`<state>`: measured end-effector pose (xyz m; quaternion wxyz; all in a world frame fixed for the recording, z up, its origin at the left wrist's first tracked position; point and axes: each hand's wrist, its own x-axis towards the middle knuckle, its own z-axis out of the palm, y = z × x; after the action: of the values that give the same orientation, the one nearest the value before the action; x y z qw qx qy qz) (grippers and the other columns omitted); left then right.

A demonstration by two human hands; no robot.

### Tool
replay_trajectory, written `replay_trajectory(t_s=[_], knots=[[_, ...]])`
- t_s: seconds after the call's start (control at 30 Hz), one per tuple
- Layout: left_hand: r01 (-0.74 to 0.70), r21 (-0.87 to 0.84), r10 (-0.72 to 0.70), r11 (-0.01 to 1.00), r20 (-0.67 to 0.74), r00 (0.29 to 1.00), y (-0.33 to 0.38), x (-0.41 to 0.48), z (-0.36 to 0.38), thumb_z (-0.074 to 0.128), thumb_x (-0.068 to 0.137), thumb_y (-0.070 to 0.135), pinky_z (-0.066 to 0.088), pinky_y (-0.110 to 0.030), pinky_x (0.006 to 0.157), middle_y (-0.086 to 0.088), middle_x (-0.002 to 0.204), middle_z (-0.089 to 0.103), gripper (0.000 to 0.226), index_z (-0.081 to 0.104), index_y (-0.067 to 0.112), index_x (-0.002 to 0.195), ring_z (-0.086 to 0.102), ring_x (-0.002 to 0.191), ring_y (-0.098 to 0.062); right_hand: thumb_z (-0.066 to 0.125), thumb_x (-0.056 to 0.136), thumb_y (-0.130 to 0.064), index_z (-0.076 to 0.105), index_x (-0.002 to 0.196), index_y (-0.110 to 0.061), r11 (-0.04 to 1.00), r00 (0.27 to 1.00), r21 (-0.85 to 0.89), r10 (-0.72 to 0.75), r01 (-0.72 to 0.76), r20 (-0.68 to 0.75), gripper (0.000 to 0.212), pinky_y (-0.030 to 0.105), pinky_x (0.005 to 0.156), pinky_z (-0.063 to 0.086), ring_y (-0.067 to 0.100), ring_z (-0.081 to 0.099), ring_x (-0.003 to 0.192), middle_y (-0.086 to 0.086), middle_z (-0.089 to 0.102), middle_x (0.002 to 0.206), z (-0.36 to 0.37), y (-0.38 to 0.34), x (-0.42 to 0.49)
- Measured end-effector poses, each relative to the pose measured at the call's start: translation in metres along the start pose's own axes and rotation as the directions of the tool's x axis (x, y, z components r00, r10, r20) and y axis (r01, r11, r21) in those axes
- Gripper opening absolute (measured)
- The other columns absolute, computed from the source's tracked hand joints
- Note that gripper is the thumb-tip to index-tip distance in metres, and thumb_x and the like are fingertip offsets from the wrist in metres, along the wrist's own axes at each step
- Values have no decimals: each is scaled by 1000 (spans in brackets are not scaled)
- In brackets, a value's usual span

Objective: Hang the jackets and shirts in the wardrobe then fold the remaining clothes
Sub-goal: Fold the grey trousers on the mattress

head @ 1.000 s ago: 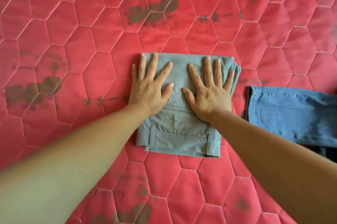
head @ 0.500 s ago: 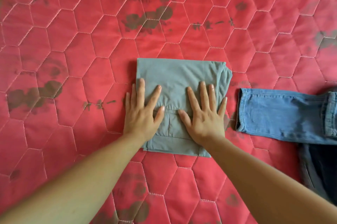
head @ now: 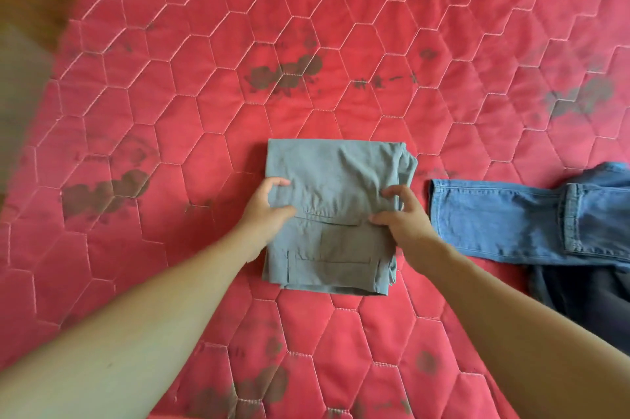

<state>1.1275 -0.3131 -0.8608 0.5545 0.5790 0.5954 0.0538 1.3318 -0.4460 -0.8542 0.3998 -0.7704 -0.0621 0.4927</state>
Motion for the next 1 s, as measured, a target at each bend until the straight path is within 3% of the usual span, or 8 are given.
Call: replay_trajectory(t_s=[0.1, 0.2, 0.33, 0.47, 0.6, 0.73, 0.87, 1.0], knots=[[-11, 85, 2, 996, 105, 994, 20, -11, -16, 66, 83, 2, 25, -19, 39, 11, 61, 48, 48, 60, 30, 122, 33, 44, -7, 74, 77, 2, 66, 107, -28, 987, 996, -161, -13, 28, 94, 44, 20, 52, 47, 14, 59, 73, 1, 62, 99, -6, -28, -15], [-31, 158, 2, 987, 179, 984, 54, -27, -38, 69, 83, 5, 28, -20, 40, 4, 83, 56, 54, 58, 36, 126, 39, 50, -14, 75, 78, -6, 67, 113, -29, 935, 987, -327, -104, 137, 119, 42, 33, 71, 56, 18, 61, 81, 1, 62, 100, -10, -65, -41], [-101, 267, 34, 958, 247, 969, 119, -56, -82, 70, 77, 9, 33, -22, 45, 1, 79, 61, 61, 54, 42, 125, 39, 44, -8, 76, 78, -18, 62, 119, -27, 783, 953, -545, -225, 300, 201, 44, 22, 63, 45, 19, 58, 86, 2, 60, 100, -18, -136, -84], [-184, 324, 107, 928, 240, 965, 203, -96, -138, 73, 72, 18, 47, -34, 71, -11, 120, 67, 63, 55, 45, 125, 56, 81, -18, 76, 80, -21, 59, 121, -25, 743, 934, -567, -263, 355, 240, 44, 23, 60, 42, 17, 55, 84, 3, 57, 101, -31, -230, -140], [-227, 369, 142, 901, 242, 960, 296, -153, -192, 73, 76, 21, 39, -31, 70, -11, 107, 61, 60, 54, 40, 130, 50, 83, -18, 75, 82, -23, 62, 115, -22, 704, 906, -571, -300, 422, 299, 36, 24, 58, 43, 14, 55, 80, -1, 54, 94, -48, -327, -208], [-278, 390, 227, 878, 172, 959, 380, -221, -239, 75, 68, 29, 37, -33, 63, -10, 98, 56, 60, 56, 43, 123, 48, 78, -20, 69, 80, -17, 66, 94, -18, 686, 877, -548, -348, 479, 331, 14, 24, 49, 45, 18, 53, 65, 3, 55, 82, -73, -415, -288], [-324, 412, 308, 852, 105, 945, 454, -306, -277, 75, 77, 28, 37, -28, 56, -12, 100, 63, 53, 58, 37, 126, 51, 70, -18, 61, 82, -18, 63, 95, -17, 675, 863, -547, -306, 495, 403, 13, 33, 63, 48, 24, 54, 72, 7, 59, 85, -96, -490, -378], [-320, 410, 332, 854, 43, 942, 503, -394, -312, 74, 83, 30, 45, -26, 60, -8, 107, 65, 44, 58, 35, 124, 58, 78, -15, 65, 85, -18, 68, 102, -13, 618, 805, -530, -336, 580, 489, 18, 38, 73, 52, 25, 56, 79, 7, 63, 90, -112, -542, -465]])
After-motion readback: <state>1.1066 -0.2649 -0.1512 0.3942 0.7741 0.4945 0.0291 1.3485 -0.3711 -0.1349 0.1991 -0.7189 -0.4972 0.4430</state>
